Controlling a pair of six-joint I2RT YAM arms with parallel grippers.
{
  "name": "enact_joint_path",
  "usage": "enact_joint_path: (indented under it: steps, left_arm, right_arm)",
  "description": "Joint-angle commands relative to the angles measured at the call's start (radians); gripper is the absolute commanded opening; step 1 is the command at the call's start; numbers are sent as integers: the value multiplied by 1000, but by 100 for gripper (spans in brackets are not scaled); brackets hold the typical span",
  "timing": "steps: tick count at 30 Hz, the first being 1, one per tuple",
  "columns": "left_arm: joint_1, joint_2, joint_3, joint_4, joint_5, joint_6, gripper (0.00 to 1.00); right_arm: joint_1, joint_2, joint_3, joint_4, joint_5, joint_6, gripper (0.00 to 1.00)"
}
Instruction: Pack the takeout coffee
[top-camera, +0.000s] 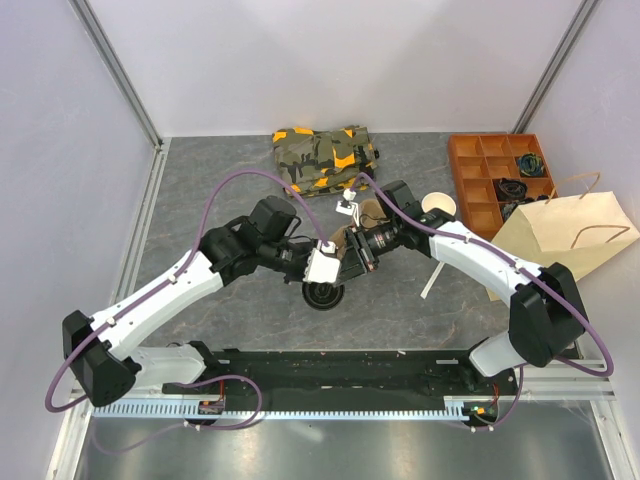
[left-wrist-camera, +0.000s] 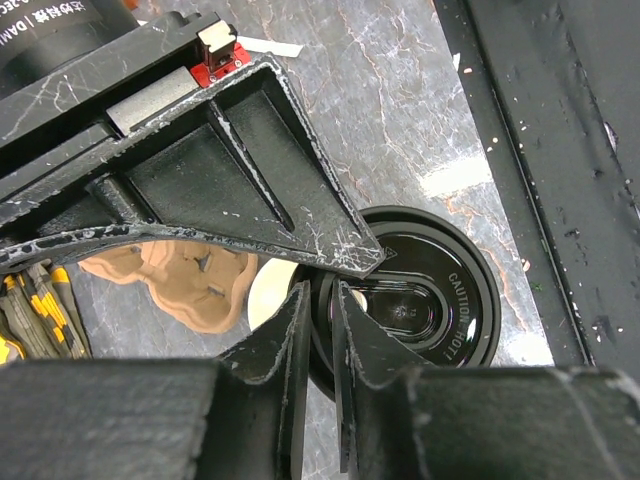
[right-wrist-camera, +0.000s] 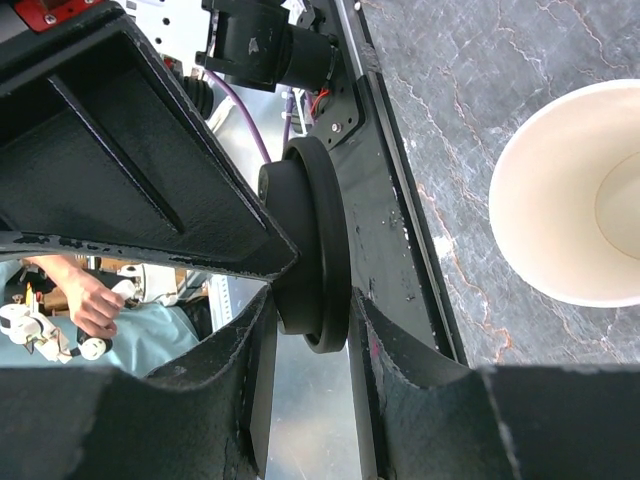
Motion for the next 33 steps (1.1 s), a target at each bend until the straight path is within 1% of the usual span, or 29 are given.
enact_joint_path:
  steps: [1, 3, 4, 5, 9, 12, 13, 15, 16, 18, 21, 24, 25, 26, 27, 29, 30, 32, 33]
  left_arm:
    - [-6, 16, 4, 3, 4, 52, 20]
    - [-6, 17, 4, 0, 3, 55, 22]
    - [-4, 20, 4, -3, -5, 61, 25]
    - [-6, 19, 2, -5, -6, 62, 25]
    - [-4, 19, 2, -11, -14, 67, 26]
    - [-6, 27, 8, -23, -13, 68, 21]
    - [-6, 28, 10, -28, -16, 70, 17]
    - [-7, 34, 16, -37, -16, 68, 13]
    - [-6, 36, 16, -39, -17, 70, 8]
    - [-6, 37, 19, -40, -20, 68, 2]
    - [-6, 36, 22, -42, -28, 58, 2]
    - [-6, 36, 21, -42, -34, 23, 2]
    - [-6, 36, 21, -40, -39, 13, 2]
    - [-6, 37, 21, -42, -43, 4, 2]
    - [-4, 42, 21, -39, -49, -16, 2]
    - [4, 48, 24, -36, -49, -42, 2]
    - [13, 53, 27, -33, -51, -68, 2]
    - [40, 71, 34, -20, -40, -97, 2]
    - [50, 79, 38, -11, -33, -131, 2]
  right_arm:
    - [4, -13, 47, 5, -30, -23, 0]
    - [4, -13, 48, 5, -32, -24, 0]
    - [4, -10, 48, 3, -33, -23, 0]
    - [6, -11, 52, 5, -33, -24, 0]
    - [6, -4, 56, 5, -36, -23, 0]
    - [6, -2, 61, 5, -38, -26, 0]
    - [6, -1, 61, 5, -39, -26, 0]
    - [4, -1, 61, 5, -36, -26, 0]
    - [6, -2, 64, 5, -38, -26, 0]
    - [4, -1, 62, 5, -38, -27, 0]
    - [4, 5, 67, 5, -36, -32, 0]
    - [-7, 15, 81, 2, -39, -35, 31]
    - [-13, 18, 96, 0, -39, -35, 46]
    - [-19, 25, 105, -1, -36, -35, 52]
    - [-36, 27, 127, -3, -38, -35, 63]
    - [-68, 38, 150, -15, -33, -43, 70]
    - [-80, 41, 168, -20, -30, -49, 78]
    - [-114, 45, 183, -32, -18, -57, 85]
    - [-125, 47, 196, -38, -15, -64, 95]
